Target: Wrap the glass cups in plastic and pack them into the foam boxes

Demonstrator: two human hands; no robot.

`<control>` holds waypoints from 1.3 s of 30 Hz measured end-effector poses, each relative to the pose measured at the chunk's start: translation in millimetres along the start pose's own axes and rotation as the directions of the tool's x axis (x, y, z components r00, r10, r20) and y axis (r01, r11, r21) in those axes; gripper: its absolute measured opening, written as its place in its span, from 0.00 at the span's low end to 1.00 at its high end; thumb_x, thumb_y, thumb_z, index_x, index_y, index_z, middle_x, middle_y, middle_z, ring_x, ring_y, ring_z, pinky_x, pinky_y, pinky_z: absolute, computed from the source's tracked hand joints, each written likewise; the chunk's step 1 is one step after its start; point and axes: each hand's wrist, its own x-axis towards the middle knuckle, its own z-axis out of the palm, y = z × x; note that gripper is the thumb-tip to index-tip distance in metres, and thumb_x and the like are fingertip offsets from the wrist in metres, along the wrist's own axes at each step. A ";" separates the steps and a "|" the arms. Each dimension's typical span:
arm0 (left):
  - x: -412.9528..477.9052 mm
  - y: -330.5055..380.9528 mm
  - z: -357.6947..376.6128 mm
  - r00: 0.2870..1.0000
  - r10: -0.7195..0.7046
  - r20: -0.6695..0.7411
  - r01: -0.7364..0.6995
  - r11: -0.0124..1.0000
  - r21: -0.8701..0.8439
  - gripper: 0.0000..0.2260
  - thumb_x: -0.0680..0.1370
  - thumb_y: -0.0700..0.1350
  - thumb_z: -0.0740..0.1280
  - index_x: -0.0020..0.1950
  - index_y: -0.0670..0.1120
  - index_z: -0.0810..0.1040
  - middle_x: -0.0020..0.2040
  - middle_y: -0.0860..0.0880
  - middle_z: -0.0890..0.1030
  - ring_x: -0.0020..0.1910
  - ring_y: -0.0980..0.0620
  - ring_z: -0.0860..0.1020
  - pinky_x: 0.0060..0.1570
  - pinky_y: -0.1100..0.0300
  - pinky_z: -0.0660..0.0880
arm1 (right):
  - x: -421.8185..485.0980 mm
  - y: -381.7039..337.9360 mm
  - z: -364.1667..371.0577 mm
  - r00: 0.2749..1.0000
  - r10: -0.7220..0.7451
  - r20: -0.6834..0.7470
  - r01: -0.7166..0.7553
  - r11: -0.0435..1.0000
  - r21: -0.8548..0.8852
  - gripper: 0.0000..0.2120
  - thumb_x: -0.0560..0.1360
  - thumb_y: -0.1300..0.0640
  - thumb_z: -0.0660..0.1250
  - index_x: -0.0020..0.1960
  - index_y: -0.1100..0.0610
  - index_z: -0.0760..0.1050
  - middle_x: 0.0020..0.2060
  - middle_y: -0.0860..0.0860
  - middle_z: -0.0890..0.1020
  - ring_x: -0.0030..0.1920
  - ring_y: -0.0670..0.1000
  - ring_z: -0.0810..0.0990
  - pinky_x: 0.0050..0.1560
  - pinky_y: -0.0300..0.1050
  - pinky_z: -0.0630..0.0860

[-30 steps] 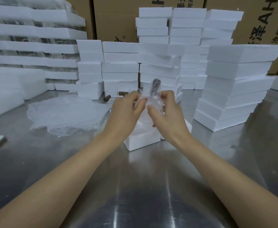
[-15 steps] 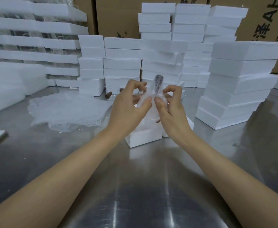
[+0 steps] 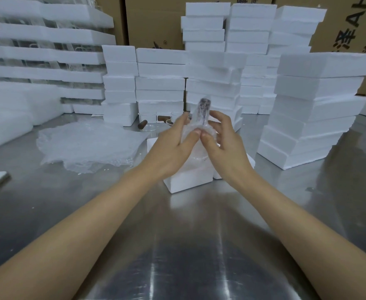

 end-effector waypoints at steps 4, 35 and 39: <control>-4.3 2.6 -1.3 0.987 0.143 0.079 -0.157 0.965 0.210 0.18 0.83 0.45 0.55 0.72 0.41 0.66 0.67 0.46 0.74 0.64 0.52 0.71 0.59 0.74 0.62 | -2.5 2.4 0.2 0.998 0.027 0.064 -0.017 0.988 -0.156 0.12 0.77 0.60 0.56 0.40 0.46 0.70 0.31 0.40 0.76 0.32 0.38 0.72 0.31 0.30 0.65; -0.9 7.9 -2.6 0.979 0.176 -0.104 -0.139 0.945 0.295 0.11 0.82 0.44 0.60 0.51 0.39 0.80 0.27 0.55 0.68 0.29 0.49 0.71 0.34 0.60 0.58 | -3.2 -0.2 5.8 0.998 0.054 0.032 -0.048 0.985 -0.164 0.11 0.82 0.57 0.54 0.50 0.53 0.75 0.40 0.46 0.80 0.41 0.40 0.75 0.39 0.28 0.68; -1.4 8.7 1.5 0.956 0.216 -0.199 -0.144 0.934 0.327 0.11 0.80 0.39 0.63 0.39 0.41 0.78 0.27 0.43 0.73 0.31 0.38 0.74 0.34 0.57 0.57 | -1.2 -2.0 7.2 1.000 0.026 0.003 -0.025 0.974 -0.224 0.12 0.81 0.63 0.54 0.45 0.53 0.73 0.31 0.43 0.74 0.33 0.37 0.72 0.34 0.28 0.66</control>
